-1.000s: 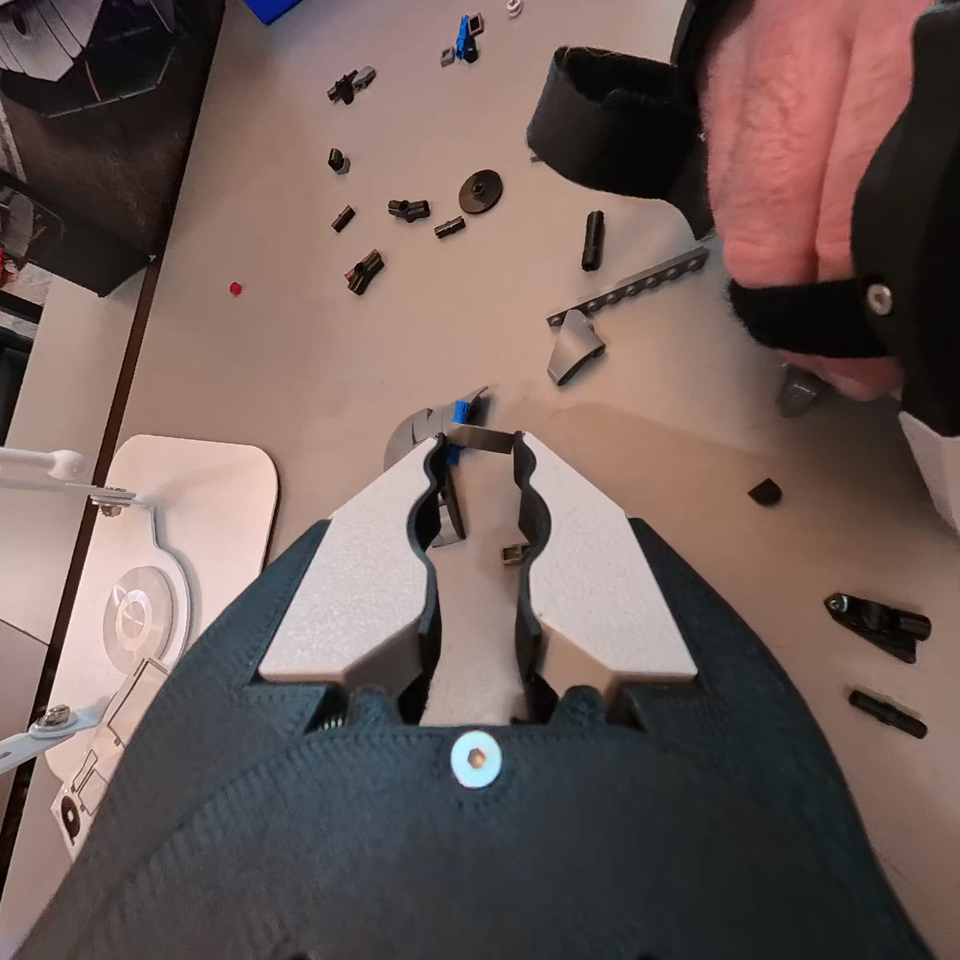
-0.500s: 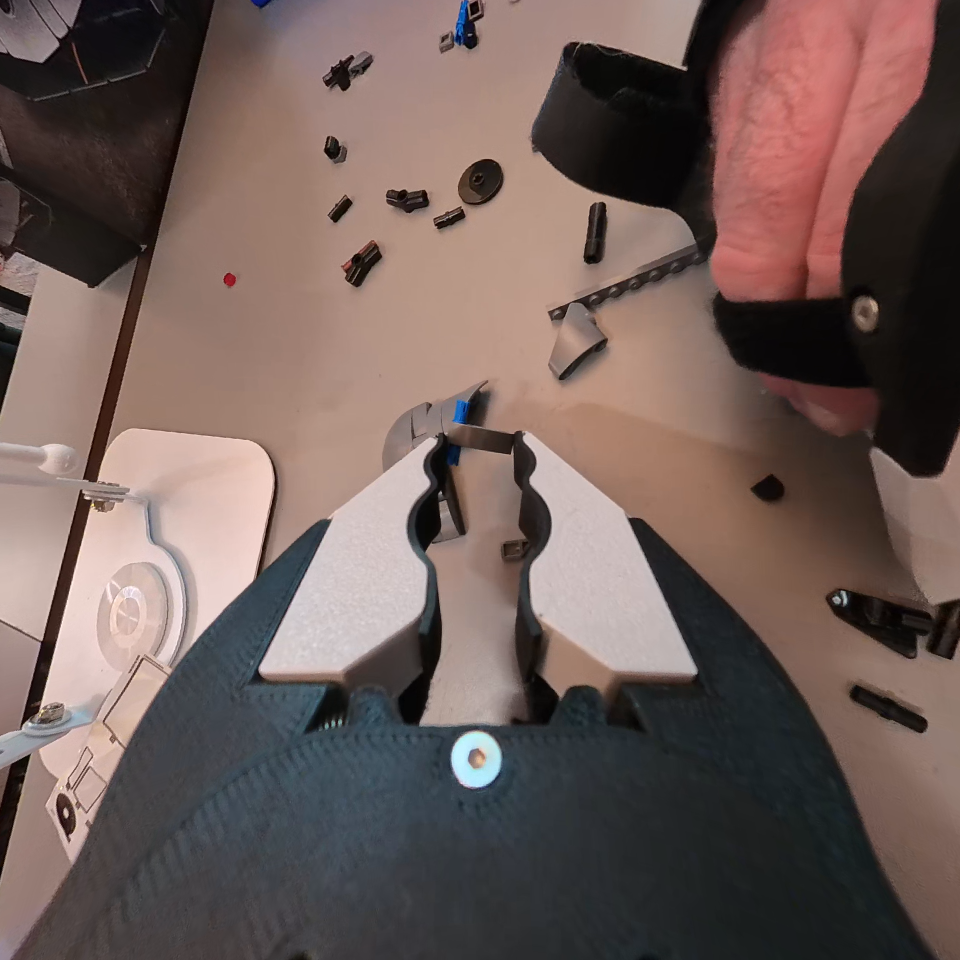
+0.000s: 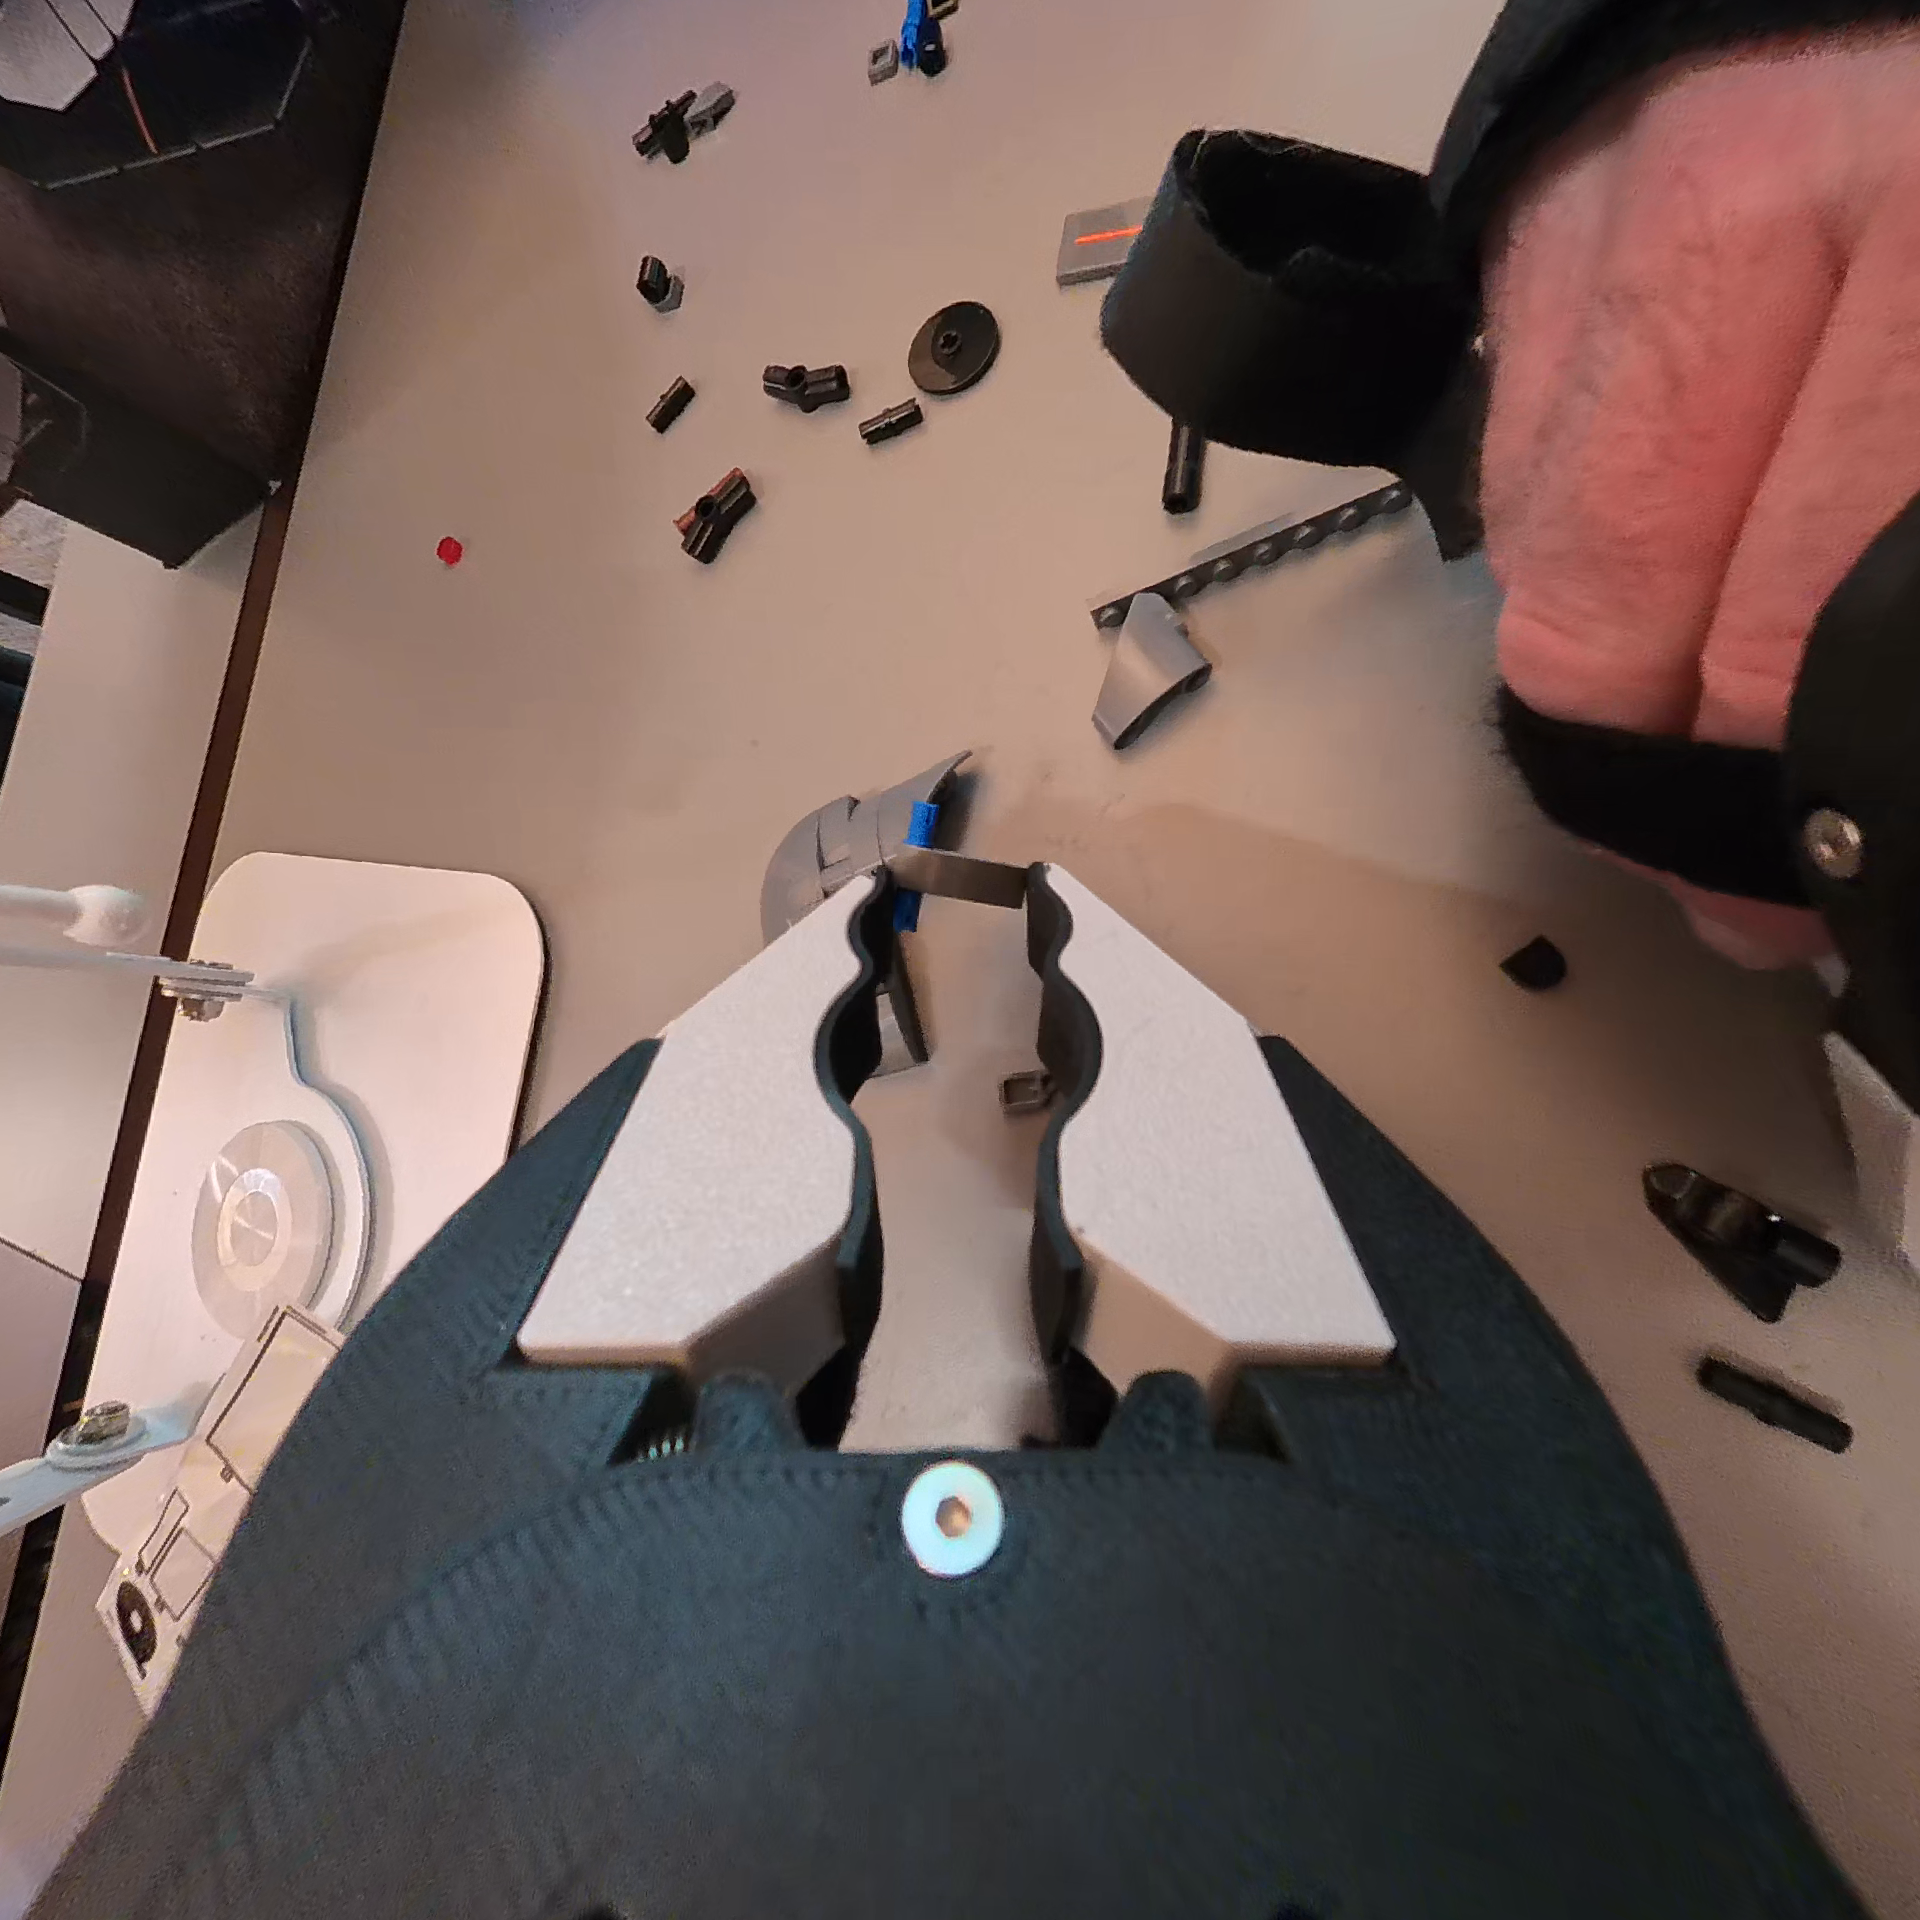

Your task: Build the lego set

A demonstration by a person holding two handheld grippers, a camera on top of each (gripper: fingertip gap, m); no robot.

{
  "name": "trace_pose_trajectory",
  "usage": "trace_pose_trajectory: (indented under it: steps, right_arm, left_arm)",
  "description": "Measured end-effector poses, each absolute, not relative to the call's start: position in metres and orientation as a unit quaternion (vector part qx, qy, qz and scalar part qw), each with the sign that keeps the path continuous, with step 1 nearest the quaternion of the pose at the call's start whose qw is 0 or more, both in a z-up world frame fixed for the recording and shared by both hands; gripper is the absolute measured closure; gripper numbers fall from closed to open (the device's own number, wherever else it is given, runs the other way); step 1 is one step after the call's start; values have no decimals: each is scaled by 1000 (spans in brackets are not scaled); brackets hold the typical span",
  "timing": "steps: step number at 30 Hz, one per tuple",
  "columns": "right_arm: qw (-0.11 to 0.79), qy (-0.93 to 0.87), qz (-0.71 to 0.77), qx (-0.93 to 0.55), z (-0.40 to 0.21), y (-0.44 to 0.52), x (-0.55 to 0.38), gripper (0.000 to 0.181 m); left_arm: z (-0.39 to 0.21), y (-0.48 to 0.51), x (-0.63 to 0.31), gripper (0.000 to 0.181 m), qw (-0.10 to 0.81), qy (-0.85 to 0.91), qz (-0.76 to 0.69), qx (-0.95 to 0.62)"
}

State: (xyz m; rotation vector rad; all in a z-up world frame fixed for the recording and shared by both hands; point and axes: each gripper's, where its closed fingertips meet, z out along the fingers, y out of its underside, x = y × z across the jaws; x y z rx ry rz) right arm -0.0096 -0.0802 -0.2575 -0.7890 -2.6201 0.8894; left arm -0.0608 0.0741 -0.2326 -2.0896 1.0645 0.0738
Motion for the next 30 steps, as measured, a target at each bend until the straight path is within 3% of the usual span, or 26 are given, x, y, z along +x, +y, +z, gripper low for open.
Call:
trace_pose_trajectory:
  steps: [15,30]
  right_arm:
    - [206,-834,337,-386,-227,26,-12,179]
    - [229,-825,316,-409,-232,47,-17,179]
  left_arm:
    - [-255,59,-48,157,334,439,-27,-833]
    - [-254,57,-47,150,336,439,-31,-833]
